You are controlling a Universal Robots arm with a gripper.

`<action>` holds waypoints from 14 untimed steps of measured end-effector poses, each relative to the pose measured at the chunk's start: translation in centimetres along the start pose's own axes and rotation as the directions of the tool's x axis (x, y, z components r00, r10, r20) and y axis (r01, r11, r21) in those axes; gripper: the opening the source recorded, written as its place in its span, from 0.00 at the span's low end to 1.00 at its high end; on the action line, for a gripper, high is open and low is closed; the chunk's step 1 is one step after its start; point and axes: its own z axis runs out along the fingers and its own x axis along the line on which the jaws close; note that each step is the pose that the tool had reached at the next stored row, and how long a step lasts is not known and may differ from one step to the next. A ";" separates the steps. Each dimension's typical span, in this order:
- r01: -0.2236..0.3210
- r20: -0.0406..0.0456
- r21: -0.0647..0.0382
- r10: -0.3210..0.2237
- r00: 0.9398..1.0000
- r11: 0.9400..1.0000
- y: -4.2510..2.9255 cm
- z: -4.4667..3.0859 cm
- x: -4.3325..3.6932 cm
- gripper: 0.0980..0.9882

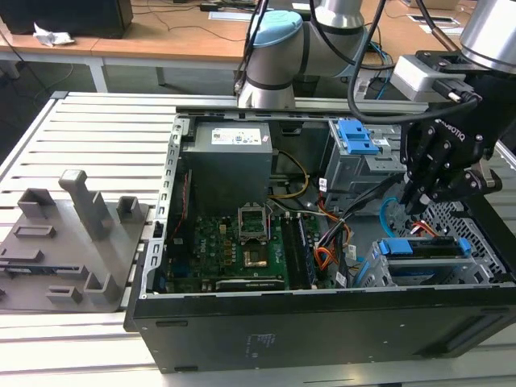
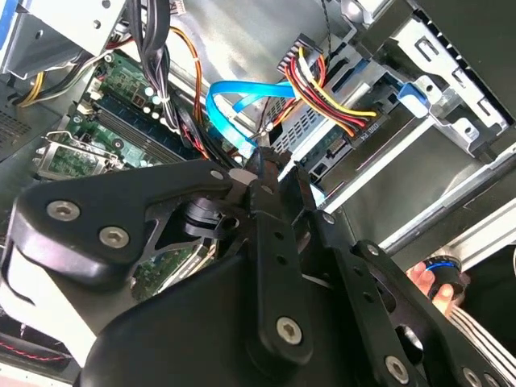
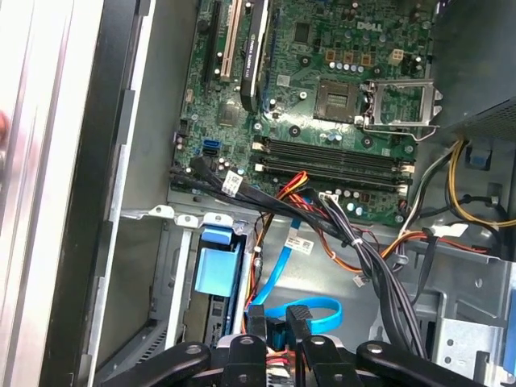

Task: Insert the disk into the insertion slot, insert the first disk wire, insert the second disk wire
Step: 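Insert the second disk wire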

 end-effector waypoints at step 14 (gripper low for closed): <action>0.000 0.000 0.000 0.000 1.000 1.000 0.17 0.10 1.42 0.07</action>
